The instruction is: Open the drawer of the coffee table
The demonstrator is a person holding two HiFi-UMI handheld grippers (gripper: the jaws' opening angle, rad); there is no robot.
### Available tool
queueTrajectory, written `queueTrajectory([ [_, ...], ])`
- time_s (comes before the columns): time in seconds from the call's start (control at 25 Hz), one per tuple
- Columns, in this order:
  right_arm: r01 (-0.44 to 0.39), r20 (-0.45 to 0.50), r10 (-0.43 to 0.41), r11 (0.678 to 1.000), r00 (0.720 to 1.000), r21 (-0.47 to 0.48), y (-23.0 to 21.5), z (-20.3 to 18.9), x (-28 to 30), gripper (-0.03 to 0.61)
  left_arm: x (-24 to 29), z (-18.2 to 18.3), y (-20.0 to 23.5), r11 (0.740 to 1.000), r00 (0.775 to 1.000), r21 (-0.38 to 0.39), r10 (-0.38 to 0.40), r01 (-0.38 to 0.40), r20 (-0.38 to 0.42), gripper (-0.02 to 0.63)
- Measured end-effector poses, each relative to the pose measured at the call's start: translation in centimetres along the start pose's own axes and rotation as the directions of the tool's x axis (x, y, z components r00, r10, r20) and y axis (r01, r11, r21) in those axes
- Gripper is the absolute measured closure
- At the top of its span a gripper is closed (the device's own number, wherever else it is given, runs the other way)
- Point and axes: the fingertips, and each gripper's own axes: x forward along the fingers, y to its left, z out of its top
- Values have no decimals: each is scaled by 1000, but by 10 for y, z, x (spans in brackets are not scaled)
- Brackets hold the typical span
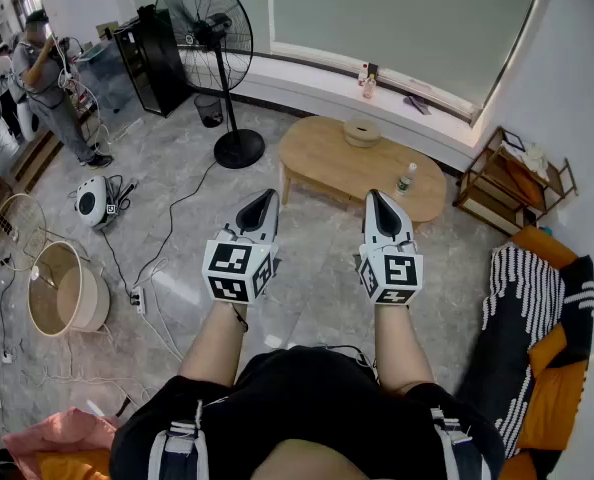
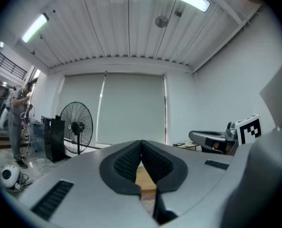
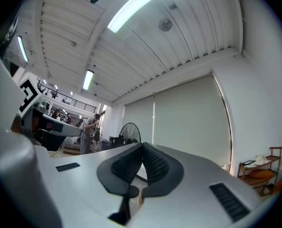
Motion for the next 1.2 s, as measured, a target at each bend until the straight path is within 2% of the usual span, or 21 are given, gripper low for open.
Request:
queueTrajectory([
  [0.16,5,2,-5,1000,1000,12,1,2,-7,565,-7,8,-5,1000,1000,25,3,-3,9,592],
  [0.36,9,-10,-8,1000,1000,6,6,-5,-11,563,-10,1,-3,1000,1000,21,2,-2,-6,593],
  [0.68,9,-26,-9,1000,1000,-12,23,-9,-13,563,-16,-7,2,999,999,12,-42,42,-13,592],
  [1.2,62,-23,-63,997,998,-41,88,-15,-10,563,-50,-19,62,996,996,15,-91,91,-6,592],
])
